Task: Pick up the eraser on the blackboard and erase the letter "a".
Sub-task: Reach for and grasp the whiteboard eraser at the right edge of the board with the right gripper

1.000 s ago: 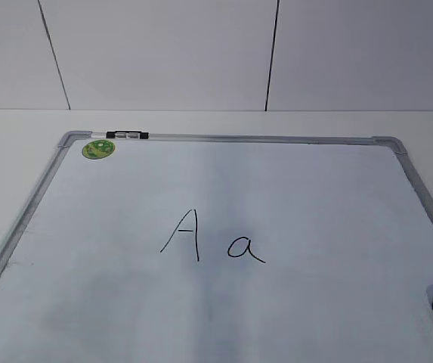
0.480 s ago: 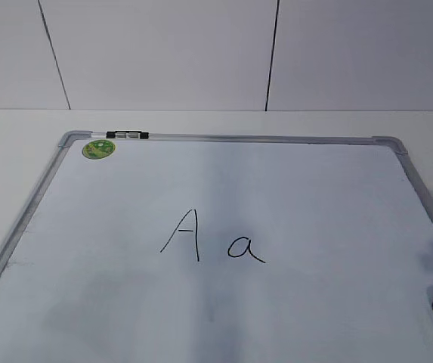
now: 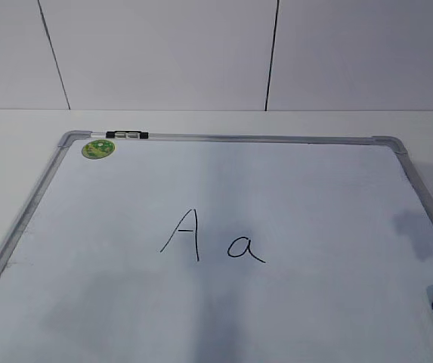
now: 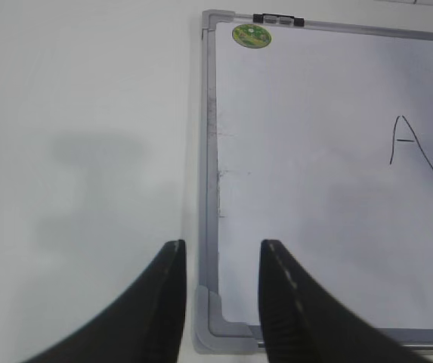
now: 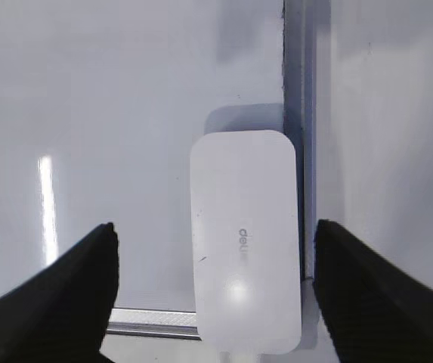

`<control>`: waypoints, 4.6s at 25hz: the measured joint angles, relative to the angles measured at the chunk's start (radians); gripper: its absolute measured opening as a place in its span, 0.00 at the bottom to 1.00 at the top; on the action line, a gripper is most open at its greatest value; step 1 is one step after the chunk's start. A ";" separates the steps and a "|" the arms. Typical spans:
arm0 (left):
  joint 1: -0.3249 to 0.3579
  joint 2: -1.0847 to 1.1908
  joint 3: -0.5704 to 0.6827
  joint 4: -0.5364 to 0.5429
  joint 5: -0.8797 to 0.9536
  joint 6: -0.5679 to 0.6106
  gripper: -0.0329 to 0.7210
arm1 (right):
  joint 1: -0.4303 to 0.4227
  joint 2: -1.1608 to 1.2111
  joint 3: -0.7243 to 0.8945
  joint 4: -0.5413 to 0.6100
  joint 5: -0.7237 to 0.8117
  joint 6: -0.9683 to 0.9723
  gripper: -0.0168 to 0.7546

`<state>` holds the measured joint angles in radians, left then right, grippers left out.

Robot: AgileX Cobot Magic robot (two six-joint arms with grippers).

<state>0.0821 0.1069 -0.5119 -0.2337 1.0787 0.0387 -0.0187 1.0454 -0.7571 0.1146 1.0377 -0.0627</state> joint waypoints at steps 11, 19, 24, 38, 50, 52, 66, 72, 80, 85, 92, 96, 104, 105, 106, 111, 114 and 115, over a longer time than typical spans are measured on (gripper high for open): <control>0.000 0.000 0.000 0.000 0.000 0.000 0.37 | 0.000 0.112 -0.042 0.000 0.105 -0.001 0.82; 0.000 0.000 0.000 0.000 0.000 0.000 0.37 | 0.000 0.161 -0.044 0.008 0.095 0.004 0.82; 0.000 0.000 0.000 0.000 0.000 0.000 0.37 | 0.000 0.231 -0.044 0.010 0.078 0.006 0.82; -0.018 0.000 0.000 0.000 0.000 0.000 0.37 | 0.076 0.292 -0.044 -0.064 0.055 0.038 0.80; -0.018 0.000 0.000 0.000 0.000 0.000 0.37 | 0.076 0.286 0.082 -0.060 -0.020 0.041 0.80; -0.018 0.000 0.000 0.000 0.000 0.000 0.37 | 0.076 0.286 0.082 -0.060 -0.035 0.045 0.80; -0.020 0.000 0.000 0.000 0.000 0.000 0.37 | 0.076 0.286 0.084 -0.093 -0.077 0.088 0.80; -0.020 0.000 0.000 0.000 0.000 0.000 0.37 | 0.076 0.299 0.084 -0.090 -0.078 0.078 0.85; -0.020 0.000 0.000 0.000 0.000 0.000 0.37 | 0.076 0.303 0.084 -0.085 -0.079 0.075 0.87; -0.020 0.000 0.000 0.000 0.000 0.000 0.37 | 0.076 0.303 0.084 -0.085 -0.079 0.073 0.87; -0.020 0.000 0.000 0.000 0.000 0.000 0.37 | 0.076 0.303 0.084 -0.079 -0.079 0.073 0.87; -0.020 0.000 0.000 0.000 0.000 0.000 0.37 | 0.076 0.303 0.106 -0.073 -0.086 0.073 0.87; -0.020 0.000 0.000 0.000 0.000 0.000 0.37 | 0.076 0.303 0.175 -0.071 -0.129 0.071 0.86; -0.020 0.000 0.000 0.000 0.000 0.000 0.37 | 0.076 0.303 0.180 -0.071 -0.136 0.071 0.86; -0.020 0.000 0.000 0.000 0.000 0.000 0.37 | 0.076 0.303 0.180 -0.069 -0.145 0.071 0.85; -0.020 0.000 0.000 0.000 0.000 0.000 0.37 | 0.076 0.303 0.182 -0.062 -0.178 0.071 0.79; -0.020 0.000 0.000 0.000 0.000 0.000 0.37 | 0.076 0.303 0.184 -0.062 -0.182 0.071 0.79; -0.020 0.000 0.000 0.000 0.000 0.000 0.37 | 0.076 0.303 0.184 -0.062 -0.182 0.071 0.79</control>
<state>0.0622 0.1069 -0.5119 -0.2337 1.0787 0.0387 0.0572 1.3488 -0.5730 0.0524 0.8559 0.0083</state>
